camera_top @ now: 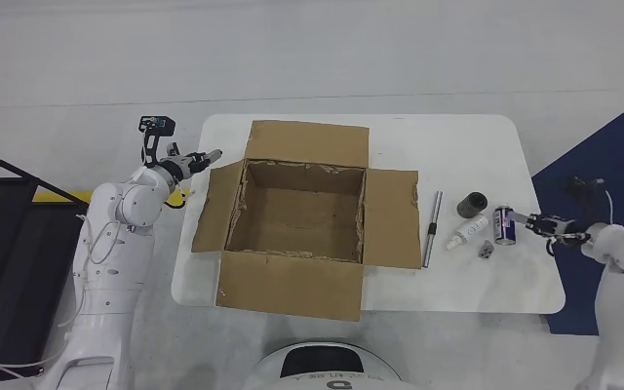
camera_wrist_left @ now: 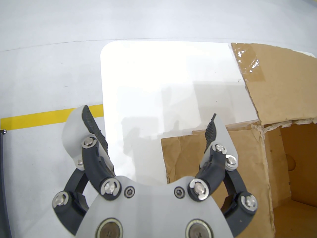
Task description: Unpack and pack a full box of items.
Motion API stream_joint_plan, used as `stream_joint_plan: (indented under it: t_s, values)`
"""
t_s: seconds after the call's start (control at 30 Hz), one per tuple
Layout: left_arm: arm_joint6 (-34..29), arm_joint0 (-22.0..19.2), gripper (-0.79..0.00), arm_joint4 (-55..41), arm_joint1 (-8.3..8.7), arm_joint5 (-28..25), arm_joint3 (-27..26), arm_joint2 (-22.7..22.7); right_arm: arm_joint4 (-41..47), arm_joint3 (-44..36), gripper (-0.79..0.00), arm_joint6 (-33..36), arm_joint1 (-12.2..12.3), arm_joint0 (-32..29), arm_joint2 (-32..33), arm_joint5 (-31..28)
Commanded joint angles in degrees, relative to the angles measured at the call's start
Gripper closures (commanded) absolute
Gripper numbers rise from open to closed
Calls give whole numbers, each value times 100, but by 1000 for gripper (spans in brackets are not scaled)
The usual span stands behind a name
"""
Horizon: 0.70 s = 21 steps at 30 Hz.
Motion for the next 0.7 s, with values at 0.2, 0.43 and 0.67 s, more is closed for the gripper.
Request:
stream_joint_plan:
  t_s: [0.2,0.43,0.67]
  values:
    - [0,0,-785,0,0,0,0,0,-245,-401,-597,-7,33,-263,-369,121]
    - [0,0,-785,0,0,0,0,0,-642,-319,-493,-38,72,-83,-775,519]
    - [0,0,-785,0,0,0,0,0,-1140,-247,-388,-298,88,53,-1148,949]
